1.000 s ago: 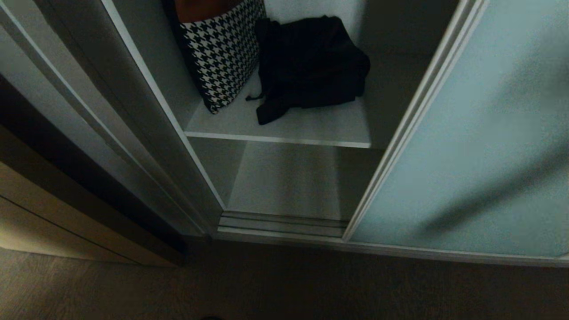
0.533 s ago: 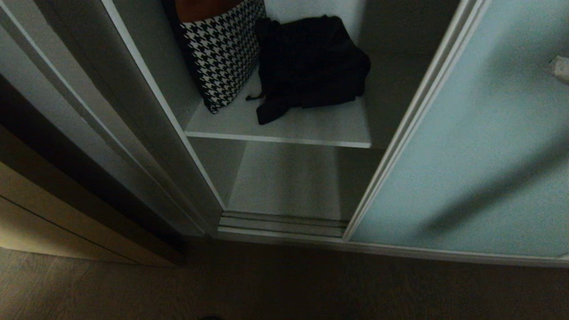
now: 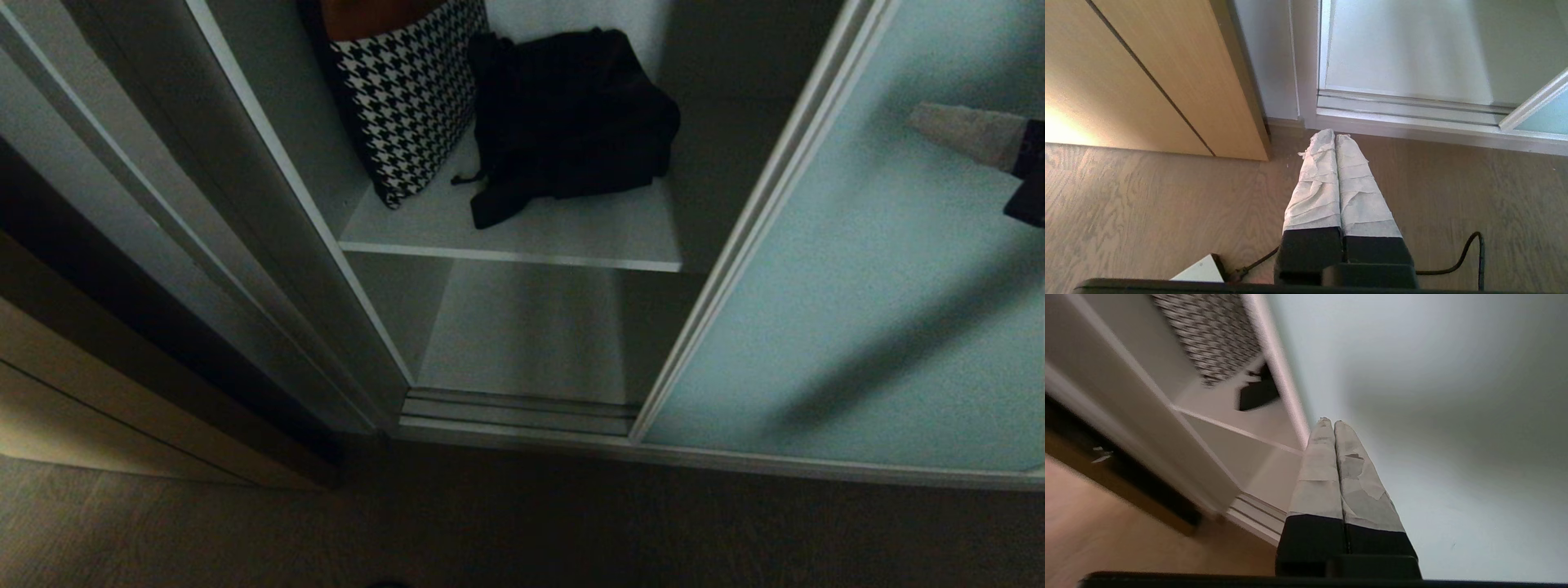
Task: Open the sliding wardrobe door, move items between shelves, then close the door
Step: Close the door
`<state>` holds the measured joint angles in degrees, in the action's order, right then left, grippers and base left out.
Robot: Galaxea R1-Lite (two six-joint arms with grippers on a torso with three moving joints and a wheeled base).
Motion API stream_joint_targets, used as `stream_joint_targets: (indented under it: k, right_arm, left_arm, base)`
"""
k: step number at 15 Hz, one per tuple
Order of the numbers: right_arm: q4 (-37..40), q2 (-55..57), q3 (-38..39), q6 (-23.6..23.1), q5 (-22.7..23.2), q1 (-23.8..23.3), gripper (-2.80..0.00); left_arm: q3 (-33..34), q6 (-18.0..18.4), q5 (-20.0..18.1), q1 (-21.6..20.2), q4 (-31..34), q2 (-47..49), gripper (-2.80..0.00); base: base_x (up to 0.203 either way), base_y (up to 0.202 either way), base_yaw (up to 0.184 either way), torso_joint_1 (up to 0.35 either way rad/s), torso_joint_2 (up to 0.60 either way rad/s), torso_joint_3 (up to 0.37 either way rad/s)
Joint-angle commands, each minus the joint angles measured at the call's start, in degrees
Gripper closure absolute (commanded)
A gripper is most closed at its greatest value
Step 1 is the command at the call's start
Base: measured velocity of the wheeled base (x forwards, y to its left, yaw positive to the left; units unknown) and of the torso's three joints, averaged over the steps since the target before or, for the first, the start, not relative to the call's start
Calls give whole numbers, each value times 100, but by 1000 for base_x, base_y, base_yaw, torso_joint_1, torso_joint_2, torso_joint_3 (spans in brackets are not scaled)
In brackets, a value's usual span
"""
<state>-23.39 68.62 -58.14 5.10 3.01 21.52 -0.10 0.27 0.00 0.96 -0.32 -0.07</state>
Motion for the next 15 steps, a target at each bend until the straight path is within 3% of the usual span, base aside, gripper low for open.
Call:
stream_joint_targets:
  k: [1,8,15]
  right_arm:
    - [-19,365,-76,-10,-131,2,0]
    - [-201,875,-422,5,-406,118,0]
    - [-333,1164,-639,-31,-446,656,0]
  left_arm:
    - [1,0,0,0,-4,7,0]
    - [1,0,0,0,-4,7,0]
    - [1,0,2,0,-4,7,0]
  base:
    - [0,0,0,0,0,0]
    - [0,0,0,0,0,0]
    - [0,0,0,0,0,0]
